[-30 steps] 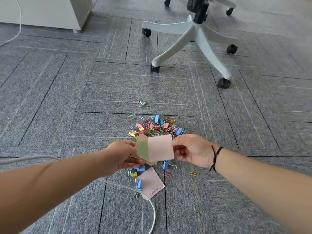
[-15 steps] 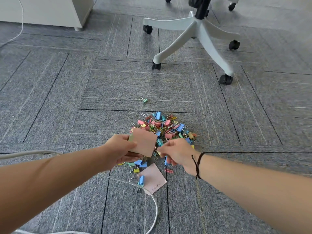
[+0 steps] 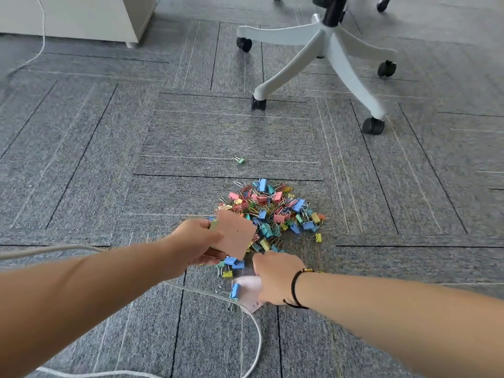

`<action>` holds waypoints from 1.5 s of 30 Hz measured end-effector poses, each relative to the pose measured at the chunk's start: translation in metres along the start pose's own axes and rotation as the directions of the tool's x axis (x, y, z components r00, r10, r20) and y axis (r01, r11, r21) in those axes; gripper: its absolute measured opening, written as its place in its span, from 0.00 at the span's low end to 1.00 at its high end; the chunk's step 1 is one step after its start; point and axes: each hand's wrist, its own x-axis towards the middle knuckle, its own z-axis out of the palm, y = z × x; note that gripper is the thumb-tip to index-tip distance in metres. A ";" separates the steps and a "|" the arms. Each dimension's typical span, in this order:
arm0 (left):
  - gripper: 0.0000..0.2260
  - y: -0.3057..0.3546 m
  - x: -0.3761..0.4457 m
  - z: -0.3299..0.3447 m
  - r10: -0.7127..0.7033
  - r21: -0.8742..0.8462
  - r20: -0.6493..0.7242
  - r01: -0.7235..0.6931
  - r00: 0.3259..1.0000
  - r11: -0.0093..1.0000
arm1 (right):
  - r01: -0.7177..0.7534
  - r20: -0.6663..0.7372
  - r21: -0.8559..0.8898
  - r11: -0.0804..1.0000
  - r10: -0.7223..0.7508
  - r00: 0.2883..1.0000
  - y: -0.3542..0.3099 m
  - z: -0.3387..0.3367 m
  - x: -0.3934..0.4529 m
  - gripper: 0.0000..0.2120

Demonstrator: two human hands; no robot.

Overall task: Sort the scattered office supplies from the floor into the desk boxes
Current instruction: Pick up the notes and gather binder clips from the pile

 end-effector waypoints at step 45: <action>0.14 0.023 -0.004 0.007 0.033 -0.310 0.455 0.124 0.890 0.943 | 0.026 -0.059 0.991 0.133 0.250 0.966 0.022 -0.043 0.018 0.23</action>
